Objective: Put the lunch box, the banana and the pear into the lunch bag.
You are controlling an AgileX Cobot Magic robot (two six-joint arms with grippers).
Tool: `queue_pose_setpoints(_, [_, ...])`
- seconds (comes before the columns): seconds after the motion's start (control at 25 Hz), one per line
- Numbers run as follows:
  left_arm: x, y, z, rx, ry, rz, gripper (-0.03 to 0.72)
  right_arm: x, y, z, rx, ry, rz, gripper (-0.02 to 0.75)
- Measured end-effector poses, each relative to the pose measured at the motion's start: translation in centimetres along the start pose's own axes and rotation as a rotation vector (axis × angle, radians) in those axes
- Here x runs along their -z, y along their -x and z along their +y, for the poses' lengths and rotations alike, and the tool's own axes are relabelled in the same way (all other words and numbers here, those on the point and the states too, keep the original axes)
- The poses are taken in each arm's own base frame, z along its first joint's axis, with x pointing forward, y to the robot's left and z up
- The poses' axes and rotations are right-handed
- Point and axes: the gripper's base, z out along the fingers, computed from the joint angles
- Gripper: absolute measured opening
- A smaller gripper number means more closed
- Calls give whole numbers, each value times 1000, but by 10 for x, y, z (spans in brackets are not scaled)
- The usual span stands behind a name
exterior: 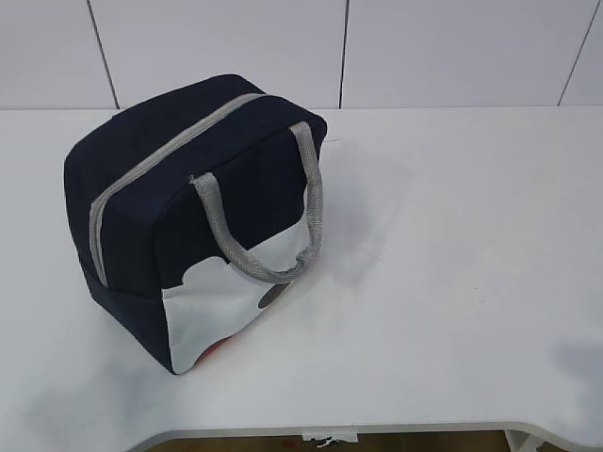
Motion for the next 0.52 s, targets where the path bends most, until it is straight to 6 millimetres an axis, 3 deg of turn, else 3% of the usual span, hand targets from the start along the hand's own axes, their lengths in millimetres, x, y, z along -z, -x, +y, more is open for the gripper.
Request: queue_pose_setpoints(0.52, [0,0,0,0,0,0,235,0,0,0,0,0,-2,454])
